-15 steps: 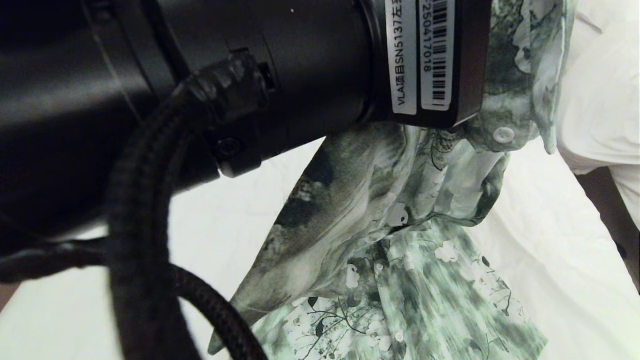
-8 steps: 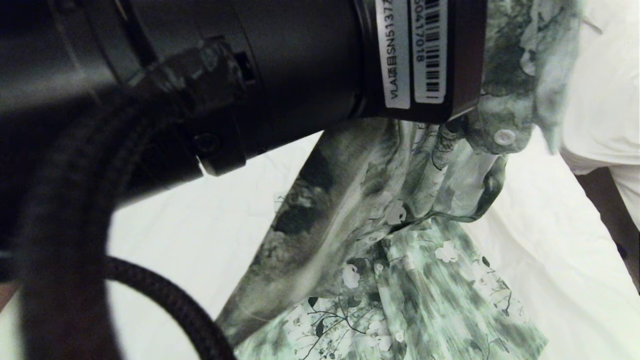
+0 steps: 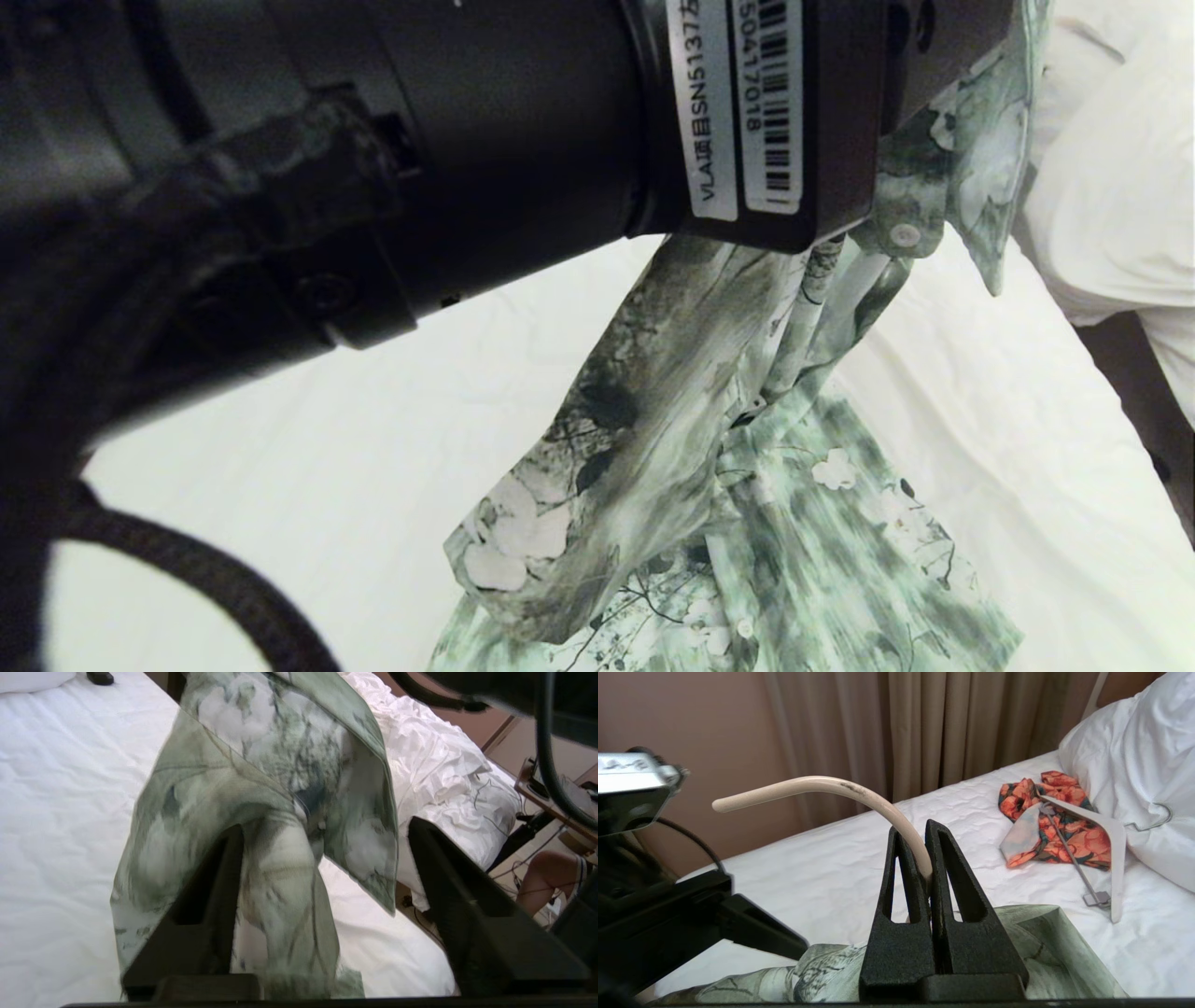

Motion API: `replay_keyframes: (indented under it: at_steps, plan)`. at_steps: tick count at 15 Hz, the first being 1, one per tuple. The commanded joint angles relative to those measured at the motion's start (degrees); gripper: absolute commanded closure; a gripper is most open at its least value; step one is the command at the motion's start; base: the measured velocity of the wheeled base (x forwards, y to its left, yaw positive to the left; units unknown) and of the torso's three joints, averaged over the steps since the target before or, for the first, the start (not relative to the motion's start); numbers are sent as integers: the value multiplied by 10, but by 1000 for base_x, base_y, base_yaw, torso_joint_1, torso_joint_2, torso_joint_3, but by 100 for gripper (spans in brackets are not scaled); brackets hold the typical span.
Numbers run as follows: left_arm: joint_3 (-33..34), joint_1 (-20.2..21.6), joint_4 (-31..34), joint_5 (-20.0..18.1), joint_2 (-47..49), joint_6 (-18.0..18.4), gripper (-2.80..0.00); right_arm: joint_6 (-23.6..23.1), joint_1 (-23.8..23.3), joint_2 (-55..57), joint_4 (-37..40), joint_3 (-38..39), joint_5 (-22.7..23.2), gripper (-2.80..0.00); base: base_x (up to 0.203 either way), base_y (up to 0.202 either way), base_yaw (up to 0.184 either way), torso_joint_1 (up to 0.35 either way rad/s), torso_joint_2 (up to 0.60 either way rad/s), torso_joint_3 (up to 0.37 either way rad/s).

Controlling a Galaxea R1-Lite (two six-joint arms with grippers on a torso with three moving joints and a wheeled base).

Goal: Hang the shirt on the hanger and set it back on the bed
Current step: Take the clothes hanger out of the clothes

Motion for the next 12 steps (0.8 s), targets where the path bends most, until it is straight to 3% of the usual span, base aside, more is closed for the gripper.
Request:
replay_keyframes:
  at_steps: [1,6,9,12]
  plan:
    - [18,1,-1,2,-21,3,-280,-1,0,6,2,-13,-1,0,0,0,0,0,0,0]
    - [47,5,3,14,-107,15,-280,-2,0,18,12,-37,-56,0,0,0,0,0,0,0]
    - [69,35,15,46,-153,25,-280,-4,1,20,17,-36,-136,0,0,0,0,0,0,0]
    - [99,77,44,49,-199,25,-280,-4,-1,15,27,-35,-147,0,0,0,0,0,0,0]
